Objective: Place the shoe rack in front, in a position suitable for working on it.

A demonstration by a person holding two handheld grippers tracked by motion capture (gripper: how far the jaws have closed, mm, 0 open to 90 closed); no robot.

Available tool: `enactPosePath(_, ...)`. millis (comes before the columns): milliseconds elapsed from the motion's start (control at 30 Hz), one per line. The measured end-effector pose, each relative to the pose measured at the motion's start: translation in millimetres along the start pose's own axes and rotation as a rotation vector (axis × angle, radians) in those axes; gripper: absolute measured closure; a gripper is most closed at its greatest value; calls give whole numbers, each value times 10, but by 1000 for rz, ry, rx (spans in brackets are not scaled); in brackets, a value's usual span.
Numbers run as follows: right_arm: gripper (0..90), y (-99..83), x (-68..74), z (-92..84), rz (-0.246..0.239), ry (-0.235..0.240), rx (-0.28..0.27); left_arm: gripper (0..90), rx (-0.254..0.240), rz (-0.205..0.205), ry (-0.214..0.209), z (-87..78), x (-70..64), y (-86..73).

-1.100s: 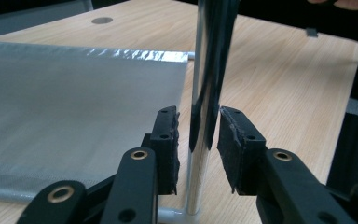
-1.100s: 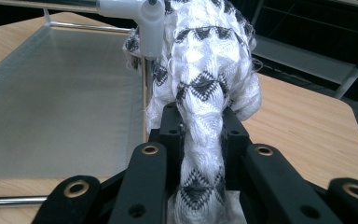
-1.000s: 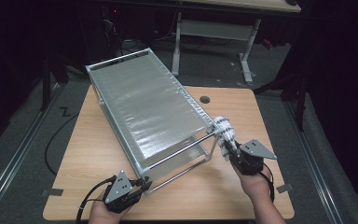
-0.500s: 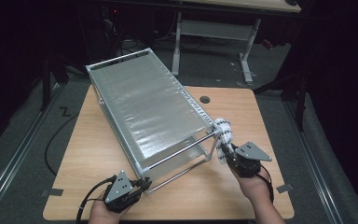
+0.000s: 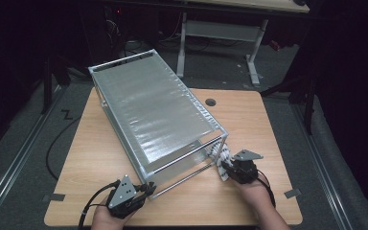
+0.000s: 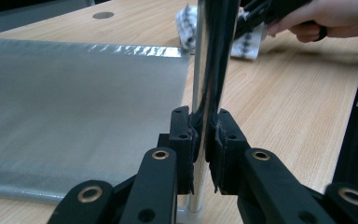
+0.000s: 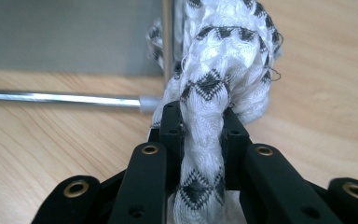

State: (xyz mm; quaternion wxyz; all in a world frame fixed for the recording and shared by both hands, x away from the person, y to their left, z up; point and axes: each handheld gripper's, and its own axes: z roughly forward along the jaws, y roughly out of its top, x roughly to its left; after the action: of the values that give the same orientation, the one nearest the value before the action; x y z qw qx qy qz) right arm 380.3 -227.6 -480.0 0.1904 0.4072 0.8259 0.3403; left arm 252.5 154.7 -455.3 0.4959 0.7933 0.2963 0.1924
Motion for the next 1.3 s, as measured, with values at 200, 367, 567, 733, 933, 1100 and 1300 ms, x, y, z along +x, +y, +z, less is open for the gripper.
enactPosePath(200,763,-18,-38,49,0,-3,18,808,-4,-3,-4,0,5,-6)
enactPosePath(367,764,1,-25,30,-8,-8,6,808,-3,-2,-6,3,7,-3)
enactPosePath(567,764,53,18,-75,-27,-27,-44,808,-6,-8,-5,4,8,-7)
enactPosePath(733,763,138,65,-201,-66,-61,-100,809,-4,-6,-5,3,8,-6)
enactPosePath(933,763,287,108,-432,-79,-88,-202,809,-4,2,-15,6,22,-5)
enactPosePath(1100,763,394,127,-650,-76,-104,-294,809,-6,-2,-13,20,19,-2)
enactPosePath(1300,762,469,125,-800,-71,-115,-355,809,-9,2,-15,31,21,0)
